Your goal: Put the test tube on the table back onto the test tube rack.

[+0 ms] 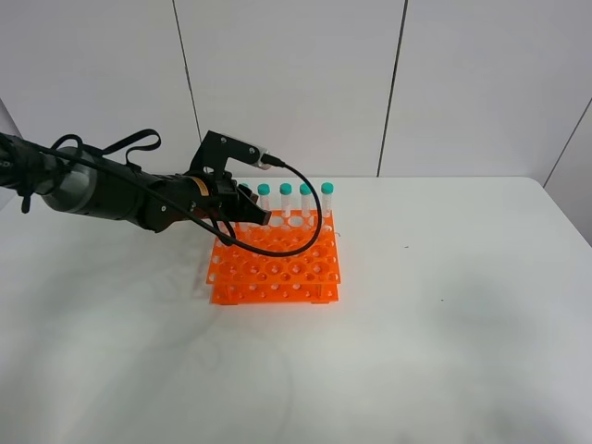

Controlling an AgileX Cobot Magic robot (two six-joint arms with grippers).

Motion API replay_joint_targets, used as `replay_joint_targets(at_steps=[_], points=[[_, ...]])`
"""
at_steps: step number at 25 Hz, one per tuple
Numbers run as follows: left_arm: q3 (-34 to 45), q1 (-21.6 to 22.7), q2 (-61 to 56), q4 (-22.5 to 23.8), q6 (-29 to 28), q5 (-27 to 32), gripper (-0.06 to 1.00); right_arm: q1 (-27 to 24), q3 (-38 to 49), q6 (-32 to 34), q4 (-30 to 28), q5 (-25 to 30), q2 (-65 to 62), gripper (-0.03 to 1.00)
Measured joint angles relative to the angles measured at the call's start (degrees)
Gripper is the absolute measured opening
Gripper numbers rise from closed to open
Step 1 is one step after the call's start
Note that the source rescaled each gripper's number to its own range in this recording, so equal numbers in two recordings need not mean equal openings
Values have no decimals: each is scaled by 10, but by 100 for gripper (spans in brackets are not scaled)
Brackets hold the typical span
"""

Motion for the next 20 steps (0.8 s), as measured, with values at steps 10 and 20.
replay_joint_targets(at_steps=[10, 20], points=[[0, 0, -13, 0, 0, 13, 22, 0, 0, 0, 0, 0, 0, 85], [0, 0, -67, 0, -14, 64, 23, 0, 0, 0, 0, 0, 0, 85]])
